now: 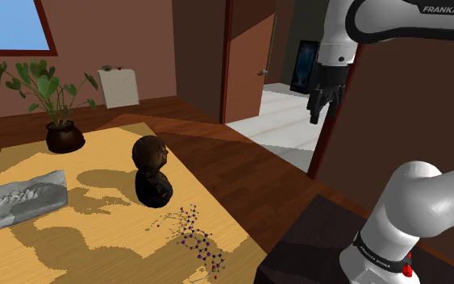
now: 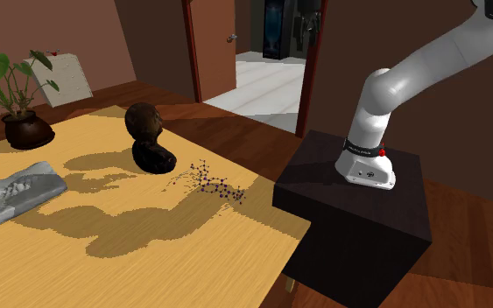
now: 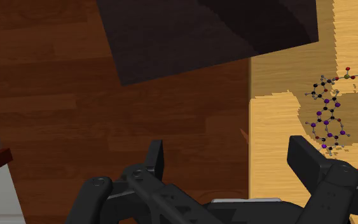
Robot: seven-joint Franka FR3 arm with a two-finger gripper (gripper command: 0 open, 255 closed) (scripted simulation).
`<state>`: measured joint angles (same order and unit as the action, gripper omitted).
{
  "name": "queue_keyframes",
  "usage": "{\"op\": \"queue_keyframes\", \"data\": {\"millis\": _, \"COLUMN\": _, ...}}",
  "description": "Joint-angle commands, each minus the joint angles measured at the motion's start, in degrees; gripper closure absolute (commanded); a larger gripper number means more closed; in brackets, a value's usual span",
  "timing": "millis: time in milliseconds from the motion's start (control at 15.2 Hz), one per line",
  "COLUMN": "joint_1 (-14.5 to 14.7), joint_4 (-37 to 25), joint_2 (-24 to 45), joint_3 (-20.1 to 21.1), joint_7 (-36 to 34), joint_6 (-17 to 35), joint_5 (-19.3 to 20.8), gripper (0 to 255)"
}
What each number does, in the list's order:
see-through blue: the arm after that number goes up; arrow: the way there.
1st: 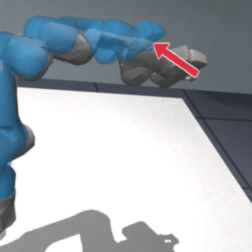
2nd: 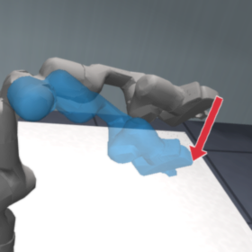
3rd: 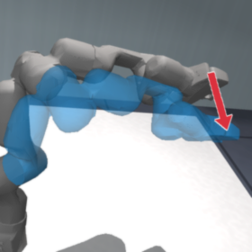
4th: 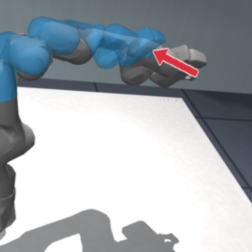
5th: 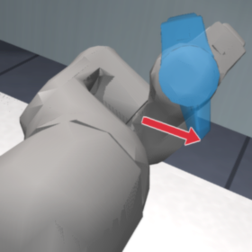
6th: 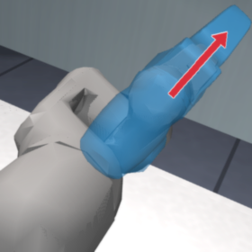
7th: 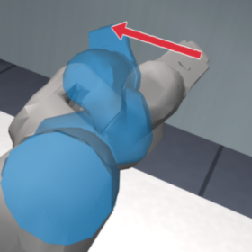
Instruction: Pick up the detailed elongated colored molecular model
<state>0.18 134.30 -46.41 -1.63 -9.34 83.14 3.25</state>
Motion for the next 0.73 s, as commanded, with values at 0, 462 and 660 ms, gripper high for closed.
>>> {"op": "queue_keyframes", "data": {"millis": 0, "joint_1": 0.0, "joint_4": 0.0, "joint_2": 0.0, "joint_3": 0.0, "joint_7": 0.0, "joint_6": 0.0, "joint_5": 0.0, "gripper": 0}}
{"op": "queue_keyframes", "data": {"millis": 462, "joint_1": 2.2, "joint_4": 8.0, "joint_2": 3.9, "joint_3": 5.4, "joint_7": -5.6, "joint_6": 11.5, "joint_5": -3.6, "gripper": 0}}
{"op": "queue_keyframes", "data": {"millis": 660, "joint_1": 3.3, "joint_4": 10.4, "joint_2": 6.9, "joint_3": 7.7, "joint_7": -8.0, "joint_6": 16.8, "joint_5": -5.0, "gripper": 0}}
